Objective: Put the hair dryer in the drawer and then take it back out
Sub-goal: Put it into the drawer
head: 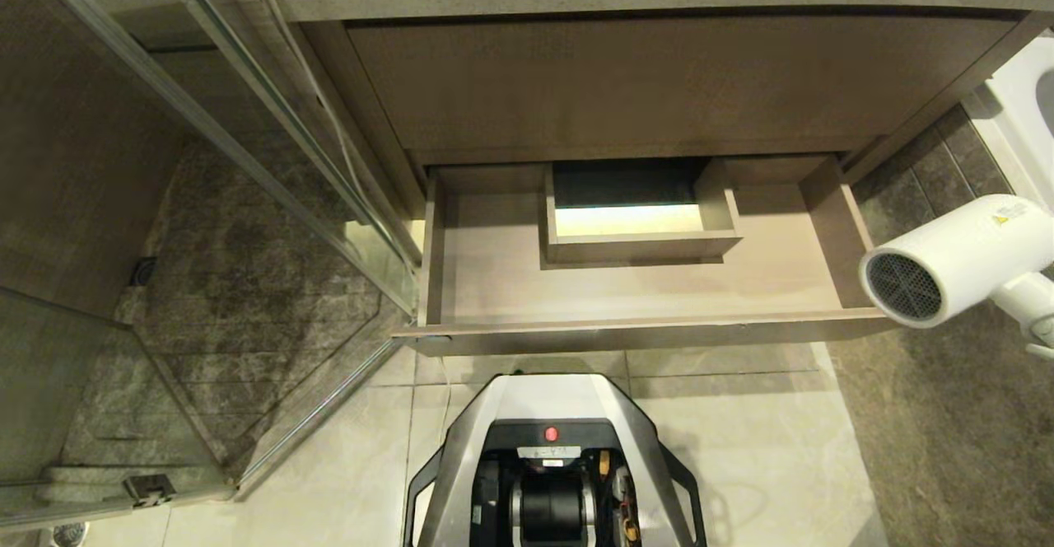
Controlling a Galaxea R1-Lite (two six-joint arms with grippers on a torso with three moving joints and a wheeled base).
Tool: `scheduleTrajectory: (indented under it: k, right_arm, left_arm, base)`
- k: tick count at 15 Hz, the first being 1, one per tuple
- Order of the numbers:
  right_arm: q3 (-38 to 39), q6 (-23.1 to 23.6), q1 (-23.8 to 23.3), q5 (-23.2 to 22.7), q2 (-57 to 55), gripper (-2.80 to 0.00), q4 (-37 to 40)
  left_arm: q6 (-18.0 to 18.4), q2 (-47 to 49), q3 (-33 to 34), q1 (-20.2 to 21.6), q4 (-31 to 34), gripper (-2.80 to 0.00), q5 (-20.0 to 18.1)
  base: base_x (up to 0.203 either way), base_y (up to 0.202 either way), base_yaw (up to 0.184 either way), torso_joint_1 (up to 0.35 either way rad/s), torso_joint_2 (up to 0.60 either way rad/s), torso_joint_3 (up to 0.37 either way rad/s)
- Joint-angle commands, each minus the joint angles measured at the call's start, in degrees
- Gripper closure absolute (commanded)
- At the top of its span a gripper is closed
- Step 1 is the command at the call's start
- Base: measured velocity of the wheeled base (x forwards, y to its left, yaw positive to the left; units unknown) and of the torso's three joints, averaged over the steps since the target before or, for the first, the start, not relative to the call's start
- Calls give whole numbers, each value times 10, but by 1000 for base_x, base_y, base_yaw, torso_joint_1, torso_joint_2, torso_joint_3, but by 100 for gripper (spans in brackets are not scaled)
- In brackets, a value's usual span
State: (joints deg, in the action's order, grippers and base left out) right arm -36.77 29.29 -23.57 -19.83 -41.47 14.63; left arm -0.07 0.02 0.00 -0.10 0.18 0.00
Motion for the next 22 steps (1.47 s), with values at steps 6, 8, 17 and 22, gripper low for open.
scheduleTrajectory:
  k: [6,8,17,22]
  right_arm:
    - [23,2,0,-1,-11,0,-21]
    - [23,2,0,-1,-11,0,-21]
    - [34,1,3,-1,-35,0,-26]
    - [40,2,4,-2,-45,0,-27]
  left_arm:
    - [0,0,0,0,0,0,0]
    - [0,0,0,0,0,0,0]
    - [0,0,1,0,0,0,0]
    - [0,0,1,0,0,0,0]
  base:
    - [0,0,0,-272,402,131]
    - [0,0,0,-392,522,136]
    - [0,0,0,-107,385,265]
    - [2,-1,38,-12,420,396]
